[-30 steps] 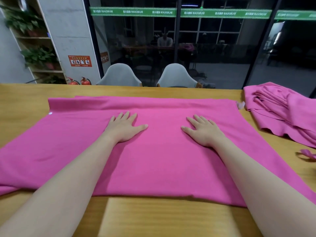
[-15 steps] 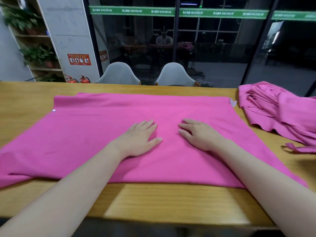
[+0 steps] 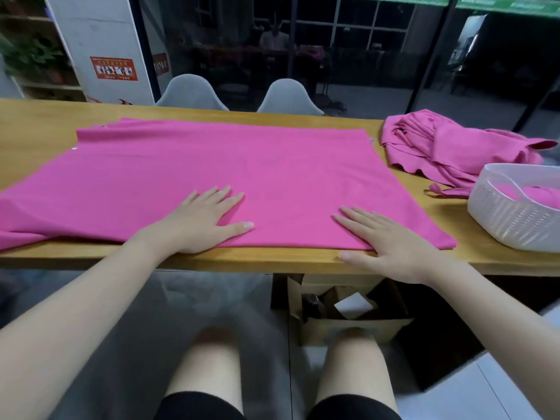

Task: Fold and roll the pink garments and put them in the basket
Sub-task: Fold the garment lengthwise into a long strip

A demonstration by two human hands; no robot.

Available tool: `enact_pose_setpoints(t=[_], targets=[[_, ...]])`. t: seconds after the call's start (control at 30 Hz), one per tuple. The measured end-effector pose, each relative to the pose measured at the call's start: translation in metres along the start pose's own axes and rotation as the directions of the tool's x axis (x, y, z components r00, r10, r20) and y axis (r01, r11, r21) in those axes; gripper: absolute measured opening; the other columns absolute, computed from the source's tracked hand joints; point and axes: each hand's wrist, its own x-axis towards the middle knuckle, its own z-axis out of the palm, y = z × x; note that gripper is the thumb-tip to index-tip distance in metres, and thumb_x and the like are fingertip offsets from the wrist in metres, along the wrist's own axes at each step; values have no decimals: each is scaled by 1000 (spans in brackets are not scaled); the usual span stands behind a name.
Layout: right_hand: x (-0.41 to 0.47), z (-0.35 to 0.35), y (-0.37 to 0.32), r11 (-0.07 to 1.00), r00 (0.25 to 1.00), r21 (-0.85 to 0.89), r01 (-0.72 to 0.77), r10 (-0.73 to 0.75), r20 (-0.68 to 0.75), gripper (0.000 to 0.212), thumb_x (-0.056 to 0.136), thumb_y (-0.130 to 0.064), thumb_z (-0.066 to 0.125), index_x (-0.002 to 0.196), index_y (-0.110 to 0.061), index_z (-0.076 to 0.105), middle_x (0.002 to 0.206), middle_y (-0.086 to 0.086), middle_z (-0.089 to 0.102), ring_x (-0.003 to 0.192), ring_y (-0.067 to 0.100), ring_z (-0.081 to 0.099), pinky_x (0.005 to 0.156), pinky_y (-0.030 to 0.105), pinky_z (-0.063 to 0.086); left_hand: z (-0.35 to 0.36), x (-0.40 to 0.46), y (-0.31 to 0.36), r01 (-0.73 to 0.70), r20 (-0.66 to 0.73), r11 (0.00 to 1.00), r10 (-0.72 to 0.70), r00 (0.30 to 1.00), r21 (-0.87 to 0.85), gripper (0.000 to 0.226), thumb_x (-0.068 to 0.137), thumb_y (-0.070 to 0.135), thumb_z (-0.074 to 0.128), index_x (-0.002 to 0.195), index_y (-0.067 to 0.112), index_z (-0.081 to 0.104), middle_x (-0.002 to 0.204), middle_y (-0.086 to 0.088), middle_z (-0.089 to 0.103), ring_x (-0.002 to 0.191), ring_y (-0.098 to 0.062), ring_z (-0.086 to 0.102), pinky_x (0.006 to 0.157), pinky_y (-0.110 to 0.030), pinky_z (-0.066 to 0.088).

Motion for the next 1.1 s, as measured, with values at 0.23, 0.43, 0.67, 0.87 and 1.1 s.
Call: enact_pose_setpoints(t=[0.23, 0.43, 0.67, 0.87, 1.1], targets=[[-32, 13, -3, 995, 994, -104, 7, -19, -107, 86, 85, -90, 21, 160, -48, 8, 169, -17, 5, 156, 5, 3, 128, 31, 7, 10, -46, 20, -72, -116, 997, 76, 990, 34, 106, 73, 101, 8, 161, 42, 14, 170, 9, 11, 157, -14, 9, 128, -42, 10], [-51, 16, 10, 993, 990, -114, 17, -33, -139, 61, 104, -56, 39, 159, -49, 14, 168, -11, 15, 155, 10, 13, 126, 29, 12, 23, -66, 20, -121, -122, 969, 149, 981, 215, 116, 67, 105, 18, 162, 40, 1, 170, 9, 3, 157, -16, 6, 128, -40, 11], [-88, 16, 23, 999, 935, -26, -35, 24, -354, 52, 98, -8, 59, 145, -29, 56, 151, -9, 52, 137, 13, 52, 111, 35, 45, 20, -71, 20, -130, -141, 969, 161, 977, 209, 86, 87, 88, 12, 160, 45, -1, 170, 9, 1, 157, -13, 5, 128, -34, 5], [-100, 26, 28, 979, 855, -176, -107, 0, -519, 46, 82, 0, 74, 126, -15, 69, 121, 2, 74, 91, 29, 75, 69, 40, 62, 33, -79, 13, -166, -262, 966, 215, 941, 199, 72, 95, 79, 9, 159, 48, 19, 165, 13, 22, 153, -13, 23, 126, -38, 22], [-93, 8, 15, 971, 772, -76, -228, 133, -622, 7, 94, -15, 67, 100, -12, 69, 74, 12, 69, 67, 43, 63, 56, 41, 46, 32, -93, 21, -265, -708, 917, 399, 583, 298, 47, 108, 42, 37, 87, 14, 68, 74, 2, 63, 64, -22, 61, 46, -34, 45]])
